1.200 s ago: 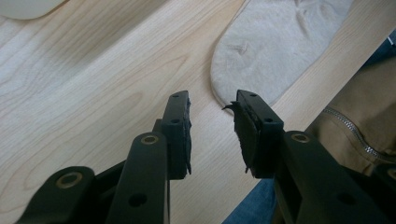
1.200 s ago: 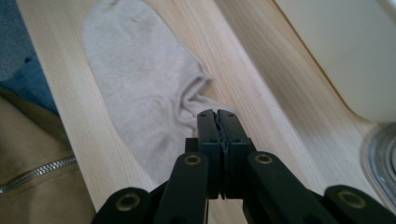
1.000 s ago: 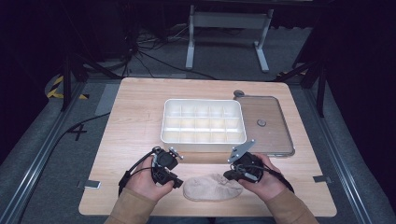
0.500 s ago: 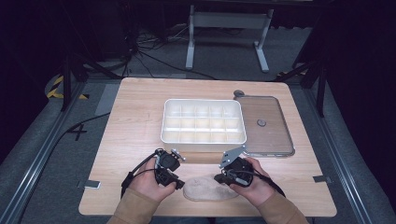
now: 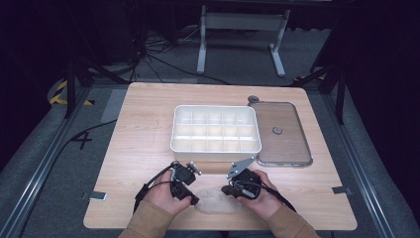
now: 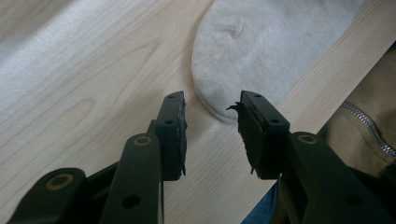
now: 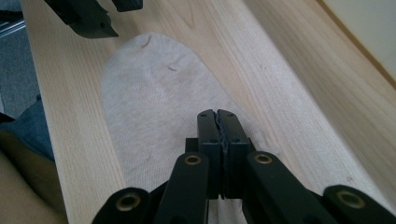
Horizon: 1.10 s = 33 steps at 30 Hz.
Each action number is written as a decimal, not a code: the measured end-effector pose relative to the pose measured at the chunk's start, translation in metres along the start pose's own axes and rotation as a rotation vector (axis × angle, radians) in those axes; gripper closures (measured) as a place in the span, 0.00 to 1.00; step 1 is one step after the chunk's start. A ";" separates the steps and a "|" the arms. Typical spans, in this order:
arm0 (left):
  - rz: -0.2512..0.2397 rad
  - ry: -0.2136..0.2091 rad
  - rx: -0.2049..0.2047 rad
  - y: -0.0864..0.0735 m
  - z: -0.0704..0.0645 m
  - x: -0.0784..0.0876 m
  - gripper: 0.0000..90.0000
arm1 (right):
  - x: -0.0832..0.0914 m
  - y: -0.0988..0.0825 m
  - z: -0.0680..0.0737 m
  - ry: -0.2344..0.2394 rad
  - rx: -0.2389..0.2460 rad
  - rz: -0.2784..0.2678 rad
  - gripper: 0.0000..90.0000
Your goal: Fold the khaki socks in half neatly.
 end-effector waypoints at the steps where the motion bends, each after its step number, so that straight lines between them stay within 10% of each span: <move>1: 0.002 0.003 0.002 0.000 0.001 -0.002 0.70 | -0.001 -0.001 0.000 0.002 0.002 0.001 1.00; 33: 0.053 -0.007 -0.023 0.001 -0.004 -0.017 0.80 | -0.008 -0.005 0.000 -0.029 0.026 0.035 1.00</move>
Point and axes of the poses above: each handheld gripper's, and its own axes: x roughly backward along the jaws, y roughly out of its top, z roughly to its left, the point moved 7 cm from there along -x, roughly forward along the jaws, and after that the axes turned 4 degrees about -y, right-handed, at the moved point
